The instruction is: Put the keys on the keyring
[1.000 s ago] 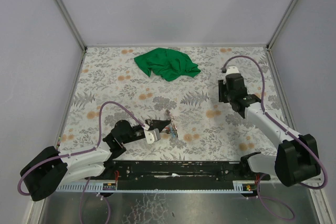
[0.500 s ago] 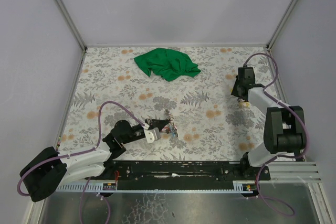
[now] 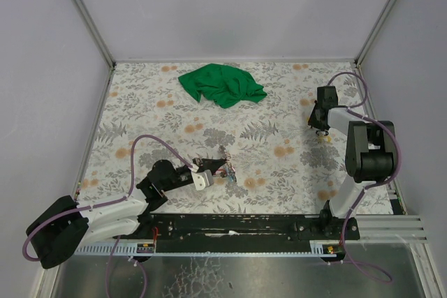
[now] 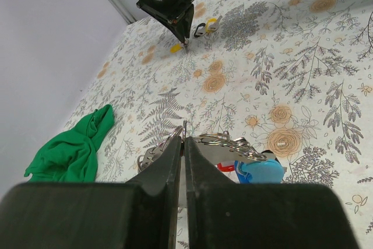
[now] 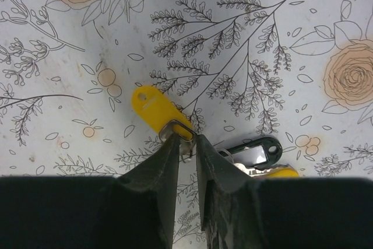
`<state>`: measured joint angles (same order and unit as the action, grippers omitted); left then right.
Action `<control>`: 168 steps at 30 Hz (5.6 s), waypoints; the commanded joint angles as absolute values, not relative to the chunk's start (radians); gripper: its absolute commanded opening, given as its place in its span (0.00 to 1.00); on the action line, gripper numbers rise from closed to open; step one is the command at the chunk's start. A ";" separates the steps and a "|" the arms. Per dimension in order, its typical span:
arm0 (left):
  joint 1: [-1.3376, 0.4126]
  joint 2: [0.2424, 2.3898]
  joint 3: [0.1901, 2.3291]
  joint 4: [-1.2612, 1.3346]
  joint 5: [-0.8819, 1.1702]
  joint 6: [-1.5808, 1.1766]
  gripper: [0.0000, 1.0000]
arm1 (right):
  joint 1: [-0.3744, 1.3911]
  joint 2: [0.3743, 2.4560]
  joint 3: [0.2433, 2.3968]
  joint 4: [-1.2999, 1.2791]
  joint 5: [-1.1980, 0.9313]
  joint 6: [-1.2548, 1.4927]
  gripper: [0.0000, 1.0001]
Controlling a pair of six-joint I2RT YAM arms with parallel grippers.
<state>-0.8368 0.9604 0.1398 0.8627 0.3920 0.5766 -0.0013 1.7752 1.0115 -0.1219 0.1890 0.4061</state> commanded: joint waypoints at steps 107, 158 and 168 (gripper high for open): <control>-0.831 0.917 0.139 0.972 0.251 0.517 0.00 | 0.699 1.702 1.075 -0.342 -0.063 0.101 0.30; -0.832 0.904 0.138 0.970 0.261 0.511 0.00 | 0.699 1.697 0.999 -0.293 -0.031 0.022 0.02; -0.832 0.903 0.140 0.970 0.272 0.512 0.00 | 0.699 1.350 0.942 -0.330 -0.119 -0.167 0.00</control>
